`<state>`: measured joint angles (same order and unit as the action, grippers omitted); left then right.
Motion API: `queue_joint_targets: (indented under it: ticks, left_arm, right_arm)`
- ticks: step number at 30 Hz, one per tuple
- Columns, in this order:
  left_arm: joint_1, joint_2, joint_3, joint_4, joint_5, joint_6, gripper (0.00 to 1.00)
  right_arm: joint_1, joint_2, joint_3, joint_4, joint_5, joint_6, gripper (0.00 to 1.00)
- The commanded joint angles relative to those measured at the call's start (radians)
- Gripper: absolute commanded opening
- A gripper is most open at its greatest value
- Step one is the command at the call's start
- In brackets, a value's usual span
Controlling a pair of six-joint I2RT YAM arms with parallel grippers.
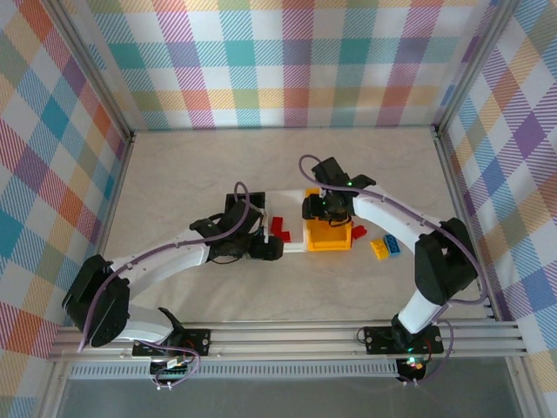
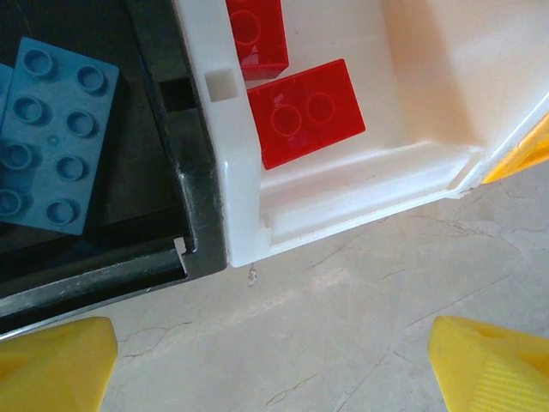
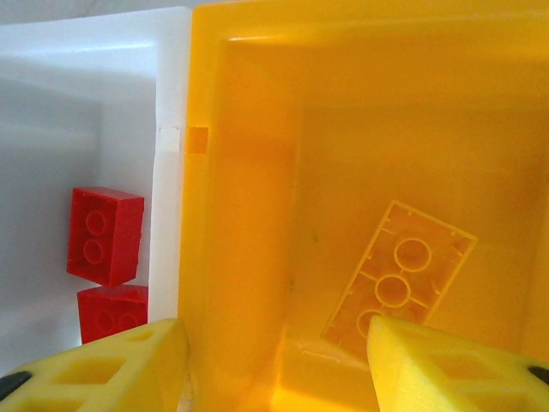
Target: Sort the legos into containers by color
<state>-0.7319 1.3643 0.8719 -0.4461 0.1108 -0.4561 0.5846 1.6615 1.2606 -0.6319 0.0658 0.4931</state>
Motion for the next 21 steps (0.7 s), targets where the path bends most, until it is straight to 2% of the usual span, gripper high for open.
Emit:
queue_joint_targets:
  ticks: [1,5,8,12,16,21]
  left_arm:
    - [0.019,-0.033,-0.023,-0.028,-0.010,0.016,0.94]
    - [0.038,-0.048,-0.042,-0.028,-0.002,0.016,0.94]
    - [0.045,-0.073,-0.051,-0.039,-0.005,0.015,0.94]
    - [0.059,-0.118,-0.065,-0.062,-0.017,0.020,0.94]
    - [0.078,-0.137,-0.068,-0.071,-0.009,0.026,0.94]
    - [0.083,-0.160,-0.079,-0.082,-0.005,0.022,0.94]
  right_arm:
    - [0.022,0.073,0.069,-0.013,-0.028,-0.007,0.58]
    - [0.032,0.174,0.194,-0.044,-0.042,-0.018,0.58]
    - [0.040,0.195,0.268,-0.080,-0.003,-0.016,0.58]
    - [0.066,0.177,0.267,-0.096,0.036,-0.033,0.59]
    - [0.067,0.229,0.268,-0.124,0.035,-0.036,0.59]
    - [0.070,0.268,0.262,-0.108,0.033,-0.029,0.52]
